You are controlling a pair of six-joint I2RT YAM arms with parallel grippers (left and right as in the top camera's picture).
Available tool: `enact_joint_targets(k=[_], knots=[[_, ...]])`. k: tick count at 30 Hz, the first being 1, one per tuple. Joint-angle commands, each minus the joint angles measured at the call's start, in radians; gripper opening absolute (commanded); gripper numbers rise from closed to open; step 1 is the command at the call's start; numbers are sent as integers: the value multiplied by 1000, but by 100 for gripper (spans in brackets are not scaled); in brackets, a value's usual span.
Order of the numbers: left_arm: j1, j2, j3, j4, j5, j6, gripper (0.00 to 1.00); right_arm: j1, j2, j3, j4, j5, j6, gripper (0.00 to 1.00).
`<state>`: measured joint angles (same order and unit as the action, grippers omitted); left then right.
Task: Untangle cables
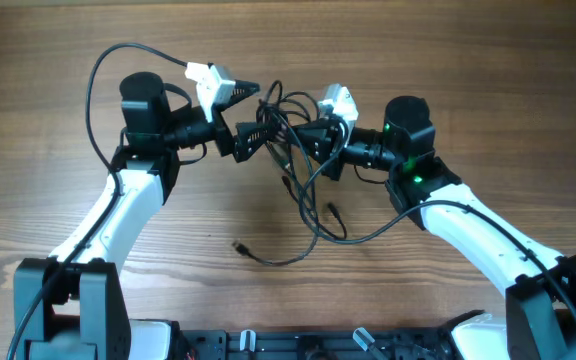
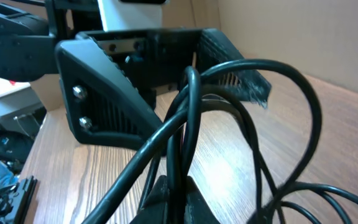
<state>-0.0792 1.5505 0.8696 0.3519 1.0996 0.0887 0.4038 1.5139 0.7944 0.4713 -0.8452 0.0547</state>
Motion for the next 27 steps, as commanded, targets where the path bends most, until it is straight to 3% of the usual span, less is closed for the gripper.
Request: enact_joint_targets(k=[1, 3, 6, 10, 11, 13, 14, 16, 19, 24, 27], knots=[[5, -25, 0, 18, 44, 56, 100, -26, -14, 4, -24, 2, -2, 5], [5, -37, 0, 18, 55, 141, 96, -38, -14, 4, -47, 1, -3, 5], [5, -40, 0, 26, 55, 251, 100, -38, -14, 4, -144, -12, -88, 5], [5, -40, 0, 24, 55, 275, 99, -38, -14, 4, -212, -47, -221, 4], [5, -40, 0, 24, 55, 275, 88, -38, -14, 4, -234, -47, -265, 4], [5, -40, 0, -4, 55, 275, 79, -38, -14, 4, -253, -47, -292, 4], [5, -40, 0, -29, 55, 275, 85, -38, -14, 4, -257, -47, -303, 4], [4, -40, 0, -115, 56, 276, 88, -38, -14, 4, -257, -47, -316, 4], [4, -39, 0, -201, 173, 410, 84, -38, -14, 4, -257, -47, -316, 4], [-14, -39, 0, -209, 187, 457, 79, -38, -14, 4, -306, -51, -317, 4], [-51, -35, 0, -235, 182, 587, 75, -38, -14, 4, -308, -81, -317, 4]])
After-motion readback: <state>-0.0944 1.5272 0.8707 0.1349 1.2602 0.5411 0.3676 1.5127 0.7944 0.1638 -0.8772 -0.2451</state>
